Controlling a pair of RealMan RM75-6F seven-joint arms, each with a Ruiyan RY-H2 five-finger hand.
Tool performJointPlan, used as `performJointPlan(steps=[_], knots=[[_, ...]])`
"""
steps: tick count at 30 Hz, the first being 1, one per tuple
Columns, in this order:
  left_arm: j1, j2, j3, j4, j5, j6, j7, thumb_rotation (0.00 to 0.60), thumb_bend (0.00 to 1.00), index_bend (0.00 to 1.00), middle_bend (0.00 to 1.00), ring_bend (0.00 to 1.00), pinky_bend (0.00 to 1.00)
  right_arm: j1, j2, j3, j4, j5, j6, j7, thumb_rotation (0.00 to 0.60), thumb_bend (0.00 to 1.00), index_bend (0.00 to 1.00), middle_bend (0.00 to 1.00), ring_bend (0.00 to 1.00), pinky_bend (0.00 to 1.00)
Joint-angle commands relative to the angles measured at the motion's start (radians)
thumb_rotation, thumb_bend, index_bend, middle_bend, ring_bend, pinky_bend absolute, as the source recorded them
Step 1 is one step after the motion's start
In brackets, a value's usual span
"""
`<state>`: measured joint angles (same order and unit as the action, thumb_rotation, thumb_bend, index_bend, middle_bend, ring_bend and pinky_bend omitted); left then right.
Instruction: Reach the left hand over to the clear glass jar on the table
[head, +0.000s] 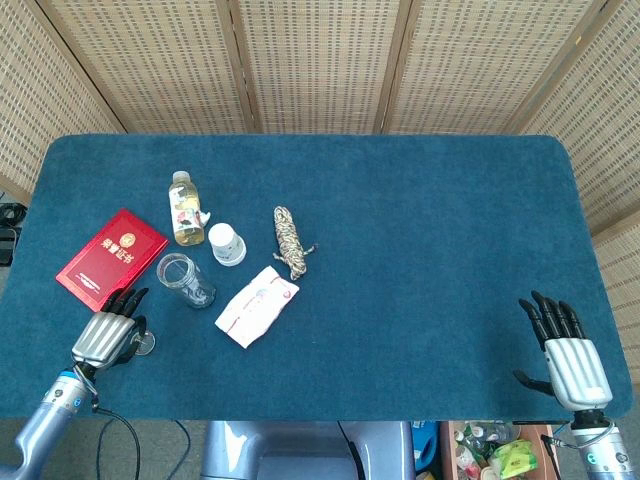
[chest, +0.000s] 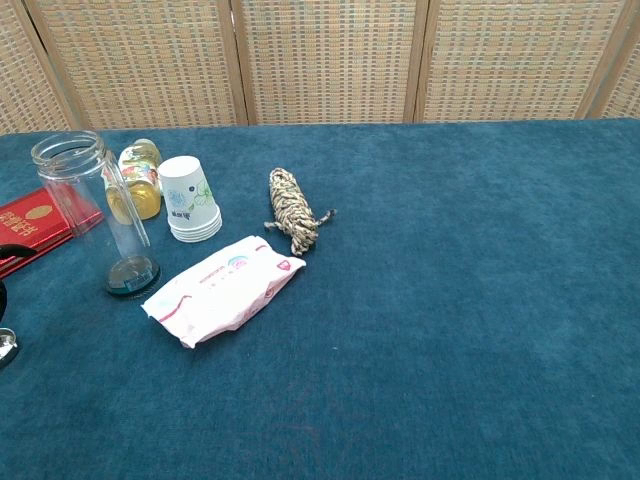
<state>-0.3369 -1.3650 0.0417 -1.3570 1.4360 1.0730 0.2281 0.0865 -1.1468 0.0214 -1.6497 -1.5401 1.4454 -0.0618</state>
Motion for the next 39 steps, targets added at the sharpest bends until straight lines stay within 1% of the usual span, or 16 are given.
performJointPlan(steps=[1, 13, 25, 39], knots=[[-0.001, -0.001, 0.001, 0.001, 0.000, 0.000, -0.001, 0.600, 0.42, 0.51, 0.00, 0.00, 0.00, 0.000, 0.000, 0.000, 0.000, -0.001, 0.000, 0.000, 0.600, 0.00, 0.00, 0.00, 0.00, 0.00], [-0.002, -0.009, 0.005, 0.005, -0.001, 0.000, 0.000, 0.600, 0.43, 0.54, 0.00, 0.00, 0.00, -0.001, -0.001, 0.001, 0.001, 0.001, 0.002, 0.000, 0.600, 0.00, 0.00, 0.00, 0.00, 0.00], [-0.004, -0.018, 0.004, 0.011, -0.004, 0.002, 0.005, 0.600, 0.47, 0.58, 0.00, 0.00, 0.00, -0.001, -0.001, 0.000, 0.001, -0.001, 0.003, 0.002, 0.600, 0.00, 0.00, 0.00, 0.00, 0.00], [-0.002, -0.012, 0.004, 0.006, 0.001, 0.020, 0.001, 0.600, 0.47, 0.58, 0.00, 0.00, 0.00, -0.001, -0.001, -0.001, 0.000, -0.003, 0.003, 0.000, 0.600, 0.00, 0.00, 0.00, 0.00, 0.00]])
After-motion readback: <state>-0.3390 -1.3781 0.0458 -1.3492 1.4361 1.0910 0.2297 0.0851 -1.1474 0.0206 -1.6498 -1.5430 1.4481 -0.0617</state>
